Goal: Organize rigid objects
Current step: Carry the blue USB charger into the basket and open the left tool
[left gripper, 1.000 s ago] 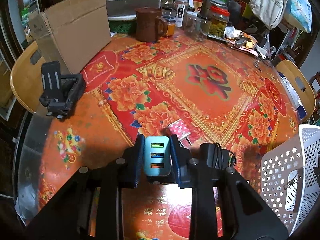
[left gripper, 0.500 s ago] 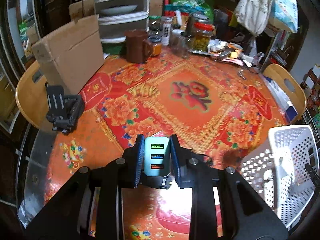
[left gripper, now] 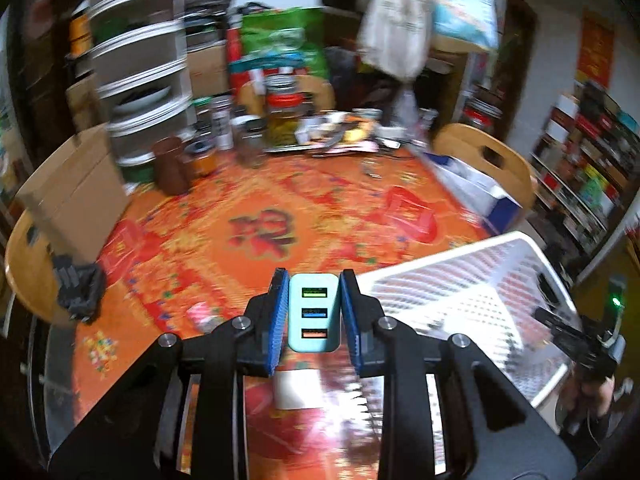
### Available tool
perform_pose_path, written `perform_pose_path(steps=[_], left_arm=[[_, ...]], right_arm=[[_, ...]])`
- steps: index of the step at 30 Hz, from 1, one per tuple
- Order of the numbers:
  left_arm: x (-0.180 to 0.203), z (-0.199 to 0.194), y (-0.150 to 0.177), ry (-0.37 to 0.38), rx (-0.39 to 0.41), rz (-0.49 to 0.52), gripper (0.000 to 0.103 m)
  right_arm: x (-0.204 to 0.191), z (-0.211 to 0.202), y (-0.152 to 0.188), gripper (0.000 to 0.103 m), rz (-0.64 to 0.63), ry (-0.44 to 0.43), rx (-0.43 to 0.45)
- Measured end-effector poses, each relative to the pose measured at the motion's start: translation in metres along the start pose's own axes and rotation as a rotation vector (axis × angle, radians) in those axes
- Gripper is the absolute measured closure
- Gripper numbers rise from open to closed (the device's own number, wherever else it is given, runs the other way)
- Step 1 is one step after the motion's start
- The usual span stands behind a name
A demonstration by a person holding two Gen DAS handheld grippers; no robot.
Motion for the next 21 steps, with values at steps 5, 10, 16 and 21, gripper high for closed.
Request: perform_pose_path(steps=[5, 10, 16, 21], left_arm=[[0.084, 0.014, 0.024, 0.098, -0.066, 0.12, 0.079], [0.157, 0.049, 0.072, 0.178, -0.224, 0.234, 0.079], [0.191, 0.077, 0.115, 0.19, -0.374, 0.281, 0.079], [0.176, 0.097, 0.121, 0.168, -0.426, 0.268, 0.079]], right_arm=[[0.0, 0.0, 0.0, 0.082, -0.001, 0.0, -0.001], [0.0, 0.0, 0.0, 0.082, 0.0, -0.002, -0.001], [-0.005, 0.0, 0.0, 0.082, 0.0, -0.007, -0.001], [-0.006, 0.0, 0.0, 0.082, 0.0, -0.008, -0.001]])
Point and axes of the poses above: each gripper's, at about its wrist camera, not at the fingertips, and z roughly the way its jaws point, x to its right, y to its underside, the point moved 10 cm from there along z, roughly the way its jaws point, and after that the axes turned 3 degrees about -z, right-handed, at the moved point
